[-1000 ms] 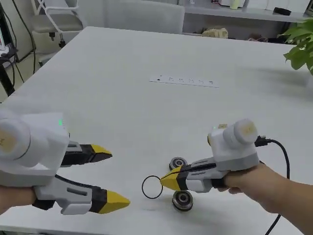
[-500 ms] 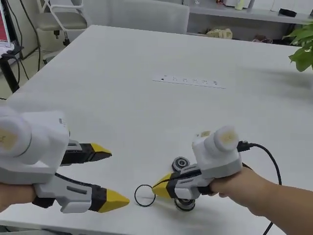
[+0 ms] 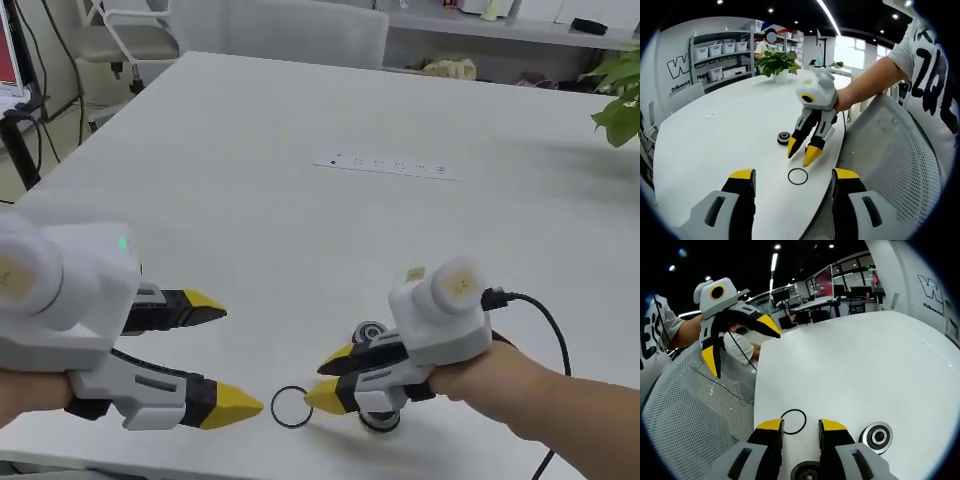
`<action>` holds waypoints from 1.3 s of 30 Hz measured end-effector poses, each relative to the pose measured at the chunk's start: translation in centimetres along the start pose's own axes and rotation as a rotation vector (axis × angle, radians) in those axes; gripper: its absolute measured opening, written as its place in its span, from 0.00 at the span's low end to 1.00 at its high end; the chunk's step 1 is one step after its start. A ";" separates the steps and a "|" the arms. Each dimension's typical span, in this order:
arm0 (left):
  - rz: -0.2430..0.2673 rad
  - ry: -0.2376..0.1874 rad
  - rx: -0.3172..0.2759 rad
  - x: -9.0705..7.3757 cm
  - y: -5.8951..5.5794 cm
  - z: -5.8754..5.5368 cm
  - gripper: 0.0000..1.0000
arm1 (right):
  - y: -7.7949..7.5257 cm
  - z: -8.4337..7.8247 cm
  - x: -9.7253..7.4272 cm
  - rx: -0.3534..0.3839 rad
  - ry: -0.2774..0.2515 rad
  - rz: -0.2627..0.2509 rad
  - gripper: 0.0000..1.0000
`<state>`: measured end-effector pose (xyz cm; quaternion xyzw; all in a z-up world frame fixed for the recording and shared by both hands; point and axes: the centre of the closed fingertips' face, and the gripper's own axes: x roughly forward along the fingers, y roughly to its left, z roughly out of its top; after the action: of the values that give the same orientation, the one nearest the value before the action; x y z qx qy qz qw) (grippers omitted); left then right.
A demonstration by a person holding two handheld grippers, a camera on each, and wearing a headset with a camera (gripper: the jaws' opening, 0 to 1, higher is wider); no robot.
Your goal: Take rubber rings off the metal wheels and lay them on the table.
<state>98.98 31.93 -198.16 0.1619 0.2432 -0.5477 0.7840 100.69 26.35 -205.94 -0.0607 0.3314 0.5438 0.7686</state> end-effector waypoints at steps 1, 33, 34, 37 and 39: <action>-0.001 0.000 0.000 0.1 0.0 0.1 0.58 | 0.0 0.2 -0.2 0.003 -0.008 -0.001 0.28; -0.051 -0.001 0.057 2.9 0.0 3.2 0.58 | -1.0 2.4 -7.9 0.032 -0.212 -0.100 0.37; -0.055 0.001 0.059 3.1 0.0 3.3 0.58 | -1.1 2.4 -8.1 0.035 -0.215 -0.103 0.38; -0.059 -0.001 0.061 3.3 0.0 3.5 0.57 | -1.3 2.1 -8.5 0.044 -0.224 -0.115 0.38; -0.063 -0.002 0.061 3.6 0.0 3.7 0.57 | -1.3 1.9 -8.7 0.049 -0.228 -0.122 0.39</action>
<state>100.79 27.25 -197.08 0.1774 0.2307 -0.5796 0.7612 100.98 19.75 -199.81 0.0004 0.2506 0.4911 0.8343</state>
